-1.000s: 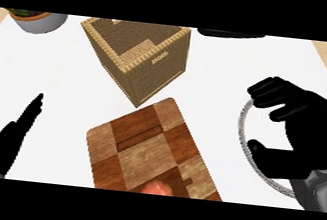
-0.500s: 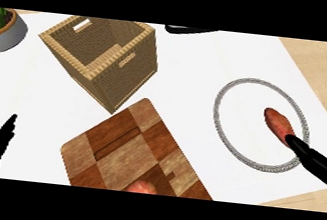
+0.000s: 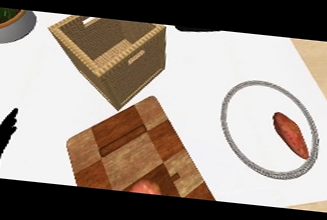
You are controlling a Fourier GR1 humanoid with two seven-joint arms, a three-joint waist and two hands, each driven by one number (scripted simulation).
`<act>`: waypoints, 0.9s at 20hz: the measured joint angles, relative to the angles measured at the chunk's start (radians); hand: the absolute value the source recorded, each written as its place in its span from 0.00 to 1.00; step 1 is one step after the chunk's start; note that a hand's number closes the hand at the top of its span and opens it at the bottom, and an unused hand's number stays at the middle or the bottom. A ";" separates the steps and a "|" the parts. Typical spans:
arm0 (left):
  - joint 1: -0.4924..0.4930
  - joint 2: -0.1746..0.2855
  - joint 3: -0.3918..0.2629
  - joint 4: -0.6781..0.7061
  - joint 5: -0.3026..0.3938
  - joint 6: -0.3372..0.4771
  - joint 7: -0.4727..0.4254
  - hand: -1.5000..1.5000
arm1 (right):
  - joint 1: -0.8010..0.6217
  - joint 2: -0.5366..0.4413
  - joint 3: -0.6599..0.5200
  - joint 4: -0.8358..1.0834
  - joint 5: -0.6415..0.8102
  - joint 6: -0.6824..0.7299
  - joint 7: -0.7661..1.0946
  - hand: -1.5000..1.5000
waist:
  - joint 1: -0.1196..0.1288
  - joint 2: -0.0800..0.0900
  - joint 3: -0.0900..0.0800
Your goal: Pick the sweet potato from the placemat and place it in the basket
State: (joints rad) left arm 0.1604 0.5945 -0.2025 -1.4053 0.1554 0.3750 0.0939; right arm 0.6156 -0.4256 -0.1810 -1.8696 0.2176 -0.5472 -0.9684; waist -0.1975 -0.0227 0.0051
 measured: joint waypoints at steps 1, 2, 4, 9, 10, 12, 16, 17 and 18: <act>-0.006 0.004 -0.004 -0.005 -0.002 -0.004 0.015 0.50 | 0.055 0.009 -0.003 -0.009 0.018 -0.004 -0.030 0.00 | 0.013 0.001 -0.001; -0.008 0.004 -0.013 -0.014 -0.007 -0.006 0.028 0.50 | 0.107 0.021 -0.013 -0.010 0.026 -0.007 -0.055 0.00 | 0.028 0.002 -0.001; -0.029 0.001 -0.029 -0.013 -0.019 -0.016 0.039 0.50 | 0.201 0.051 -0.033 -0.028 0.033 -0.009 -0.087 0.00 | 0.055 0.005 -0.002; -0.086 -0.014 -0.059 -0.011 -0.046 -0.038 0.083 0.50 | 0.348 0.155 -0.083 -0.039 0.013 -0.013 -0.150 0.00 | 0.118 0.011 -0.003; -0.098 -0.022 -0.063 -0.003 -0.053 -0.039 0.086 0.50 | 0.357 0.166 -0.098 -0.023 0.003 -0.011 -0.163 0.00 | 0.126 0.012 -0.004; -0.118 -0.027 -0.067 0.005 -0.061 -0.055 0.089 0.50 | 0.354 0.184 -0.125 0.005 -0.011 -0.010 -0.174 0.00 | 0.144 0.014 -0.004; -0.150 -0.039 -0.064 0.020 -0.074 -0.077 0.102 0.50 | 0.329 0.199 -0.167 0.066 -0.031 0.000 -0.190 0.00 | 0.167 0.017 -0.004; -0.159 -0.043 -0.064 0.026 -0.081 -0.078 0.108 0.50 | 0.312 0.201 -0.167 0.082 -0.029 0.002 -0.191 0.00 | 0.171 0.018 -0.004; -0.171 -0.050 -0.064 0.033 -0.086 -0.080 0.114 0.50 | 0.301 0.200 -0.178 0.094 -0.039 0.008 -0.195 0.00 | 0.173 0.018 -0.004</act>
State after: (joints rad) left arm -0.0101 0.5448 -0.2660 -1.3722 0.0698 0.2949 0.2077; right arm 0.9166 -0.2261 -0.3586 -1.7753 0.1783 -0.5388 -1.1634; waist -0.0241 -0.0044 0.0011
